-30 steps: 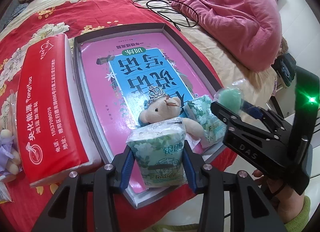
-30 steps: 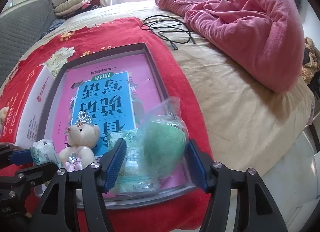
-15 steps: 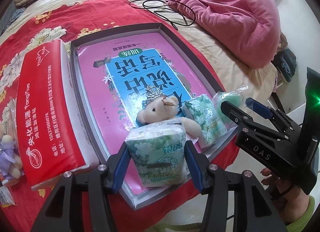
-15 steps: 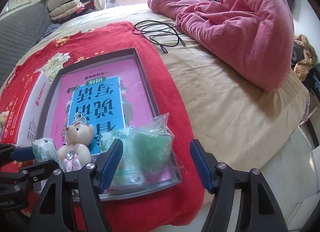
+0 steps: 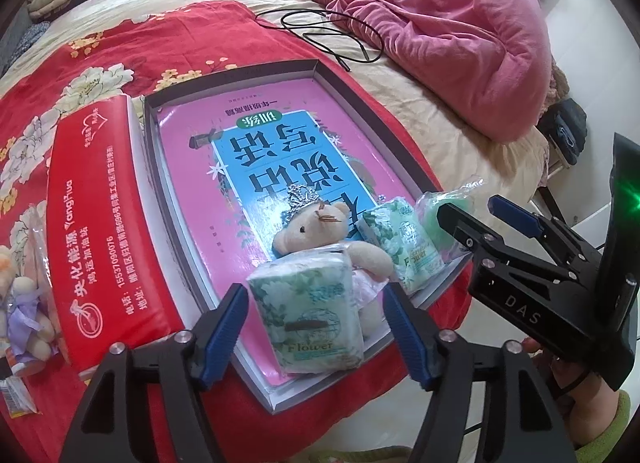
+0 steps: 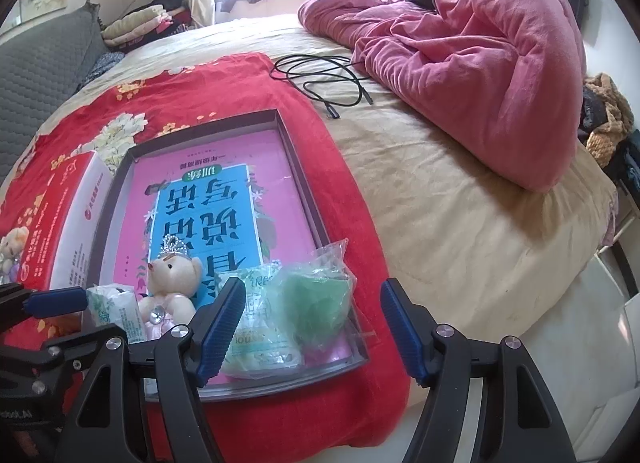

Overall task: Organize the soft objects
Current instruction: 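Lower the tissue pack onto the tray with the left tool while the right tool releases the bagged ball, then move both open tools back from the tray toward the scattered items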

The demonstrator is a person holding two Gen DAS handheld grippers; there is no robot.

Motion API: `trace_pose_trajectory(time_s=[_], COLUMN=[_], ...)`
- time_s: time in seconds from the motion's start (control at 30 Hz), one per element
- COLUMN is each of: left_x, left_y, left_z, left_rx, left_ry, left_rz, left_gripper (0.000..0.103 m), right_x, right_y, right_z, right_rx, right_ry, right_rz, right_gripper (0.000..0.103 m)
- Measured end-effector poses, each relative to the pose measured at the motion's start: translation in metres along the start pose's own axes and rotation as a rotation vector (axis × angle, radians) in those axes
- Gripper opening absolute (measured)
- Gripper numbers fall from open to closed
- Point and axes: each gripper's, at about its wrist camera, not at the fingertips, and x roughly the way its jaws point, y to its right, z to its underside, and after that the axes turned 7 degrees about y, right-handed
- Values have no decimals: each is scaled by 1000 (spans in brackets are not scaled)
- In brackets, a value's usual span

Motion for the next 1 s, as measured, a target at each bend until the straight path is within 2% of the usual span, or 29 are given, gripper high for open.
trace_pose_trajectory(time_s=[0.6,1.0], left_x=[-30,-66], left_y=[-3,-23], left_z=[2,8], left_rx=[-5,-29], left_ry=[32,86], left_rz=[32,1], left_gripper=[74,77], right_x=[-13,-29], right_y=[-19,-40], right_z=[-5,-14], right_rx=[-46,-85], right_ry=[2,26], right_rz=[31,30], right_gripper=[77,78])
